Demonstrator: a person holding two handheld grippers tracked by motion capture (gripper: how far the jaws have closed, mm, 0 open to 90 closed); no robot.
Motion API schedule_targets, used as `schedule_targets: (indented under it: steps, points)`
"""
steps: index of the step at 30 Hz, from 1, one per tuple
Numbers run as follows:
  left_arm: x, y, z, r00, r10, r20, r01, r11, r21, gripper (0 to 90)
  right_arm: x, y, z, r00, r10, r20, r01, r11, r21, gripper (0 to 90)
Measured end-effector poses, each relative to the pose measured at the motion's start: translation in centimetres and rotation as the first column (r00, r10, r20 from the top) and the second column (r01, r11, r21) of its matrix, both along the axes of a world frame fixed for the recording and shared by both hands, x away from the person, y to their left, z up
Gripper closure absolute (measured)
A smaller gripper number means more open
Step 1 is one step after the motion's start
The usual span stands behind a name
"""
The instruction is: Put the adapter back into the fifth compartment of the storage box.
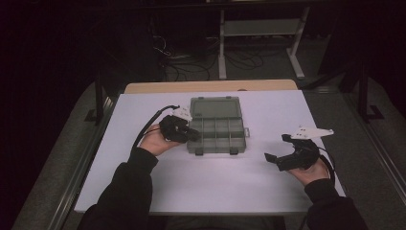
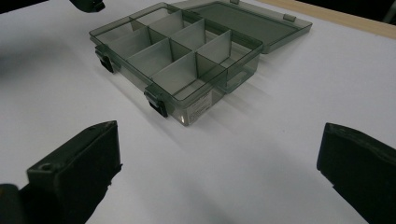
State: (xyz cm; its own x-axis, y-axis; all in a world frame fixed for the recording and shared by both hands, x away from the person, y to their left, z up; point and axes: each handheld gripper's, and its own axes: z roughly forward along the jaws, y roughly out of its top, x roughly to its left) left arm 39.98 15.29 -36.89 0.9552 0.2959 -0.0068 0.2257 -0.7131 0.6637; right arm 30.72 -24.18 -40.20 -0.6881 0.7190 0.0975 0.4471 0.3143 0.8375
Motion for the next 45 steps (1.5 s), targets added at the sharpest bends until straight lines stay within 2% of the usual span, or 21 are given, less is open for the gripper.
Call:
schedule_targets:
  steps: [7,16,23,27,29,30,34,39,43,45]
  points:
    - [0.5,-0.3,-0.9,1.0,0.005,-0.006,-0.005,0.9999,0.011,76.4,0.0,0.0,0.0,1.0,-0.001,-0.002,0.001,1.0,-0.001,0.0]
    - [1.2,-0.1,-2.1,0.9992,0.028,-0.029,-0.026,0.9985,0.049,76.4,-0.1,0.0,0.0,1.0,0.002,-0.001,-0.002,1.0,-0.001,0.0]
    - [1.7,0.3,-2.4,0.9979,0.05,-0.042,-0.048,0.998,0.041,76.2,-0.1,0.1,0.0,1.0,0.003,-0.002,-0.003,1.0,-0.002,0.0]
    - [2.0,0.4,-2.7,0.997,0.06,-0.049,-0.058,0.9971,0.05,75.6,-0.1,0.1,0.0,1.0,0.005,-0.001,-0.005,1.0,-0.003,0.0]
    - [2.0,0.5,-2.8,0.9966,0.071,-0.04,-0.069,0.9964,0.049,71.0,-0.1,0.1,0.0,1.0,0.004,0.0,-0.004,1.0,-0.002,0.0]
    - [1.9,0.6,-2.8,0.9974,0.063,-0.033,-0.062,0.9971,0.044,64.2,-0.1,0.0,0.0,1.0,0.003,0.0,-0.003,1.0,-0.001,0.0]
    - [1.7,0.7,-2.5,0.9984,0.033,-0.047,-0.032,0.9991,0.026,52.6,-0.1,0.0,0.0,1.0,0.001,0.006,-0.001,1.0,-0.003,0.0]
    - [1.4,0.9,-2.0,0.9989,0.021,-0.043,-0.021,0.9998,-0.007,40.8,-0.2,0.1,0.0,1.0,0.0,0.005,0.0,1.0,-0.003,0.0]
    - [1.3,1.1,-1.7,0.9984,0.032,-0.047,-0.033,0.9991,-0.026,31.9,-0.2,0.1,0.0,1.0,-0.001,0.005,0.001,1.0,-0.003,0.0]
    - [1.3,1.1,-1.7,0.9984,0.032,-0.047,-0.033,0.9991,-0.026,30.8,-0.2,0.1,0.1,1.0,-0.001,0.005,0.001,1.0,-0.003,0.0]
